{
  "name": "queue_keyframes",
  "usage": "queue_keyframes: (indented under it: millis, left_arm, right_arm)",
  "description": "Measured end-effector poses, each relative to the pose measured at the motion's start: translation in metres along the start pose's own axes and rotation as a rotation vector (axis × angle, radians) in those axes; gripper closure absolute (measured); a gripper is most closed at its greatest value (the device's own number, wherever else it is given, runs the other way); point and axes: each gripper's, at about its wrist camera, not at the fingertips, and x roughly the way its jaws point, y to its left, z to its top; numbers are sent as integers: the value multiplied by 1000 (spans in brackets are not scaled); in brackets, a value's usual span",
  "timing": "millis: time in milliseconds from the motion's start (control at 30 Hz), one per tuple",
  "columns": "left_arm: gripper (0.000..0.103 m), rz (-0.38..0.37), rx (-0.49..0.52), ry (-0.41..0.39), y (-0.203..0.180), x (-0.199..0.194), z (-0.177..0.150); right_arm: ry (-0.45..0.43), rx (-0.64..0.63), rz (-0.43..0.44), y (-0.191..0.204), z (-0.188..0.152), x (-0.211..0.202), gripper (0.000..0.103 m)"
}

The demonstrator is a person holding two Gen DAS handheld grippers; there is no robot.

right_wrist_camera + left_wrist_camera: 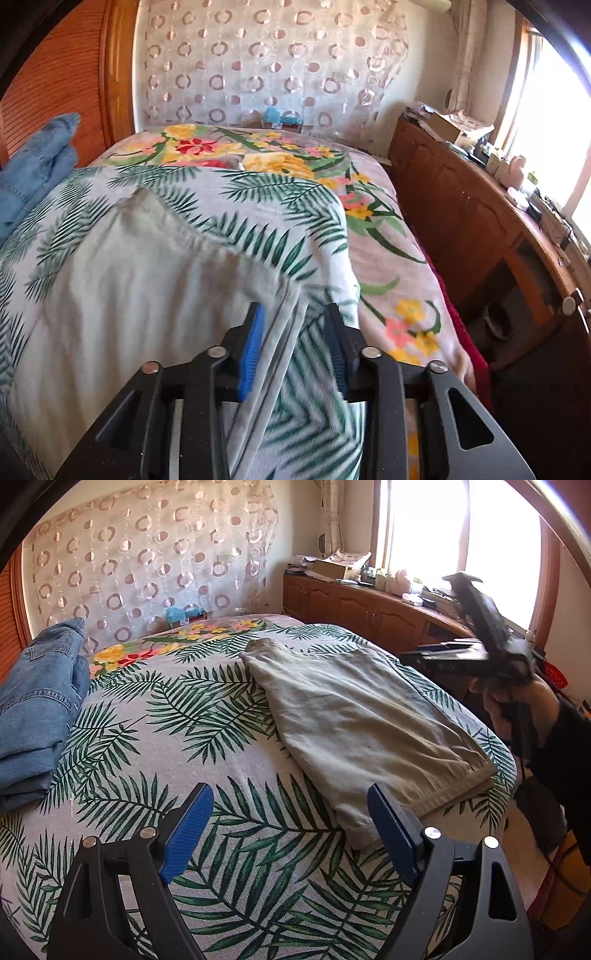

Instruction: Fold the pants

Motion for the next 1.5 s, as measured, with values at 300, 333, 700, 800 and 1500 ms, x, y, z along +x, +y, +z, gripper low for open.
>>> queue_keyframes:
  millis: [300,333,700,800,1500]
  left_arm:
    - [17,-18,22,12,-9,-1,-1]
    - [17,-24,27,14,-11,-1,-1]
    - [40,-124,40,56,-29,5,-4]
    - [52,-147,36,77,-32,8,-7]
    - [68,-158,21,129,-35,21,-19]
  right_arm:
    - [-29,52,102,7,-62,-64,56]
    - [-26,61,108,7,-69,-69,56]
    - [-30,109,147,0,-104,-112,56]
    - [-33,116,145,-3,-111,-118,56]
    - [2,126,155,16,-112,-105,56]
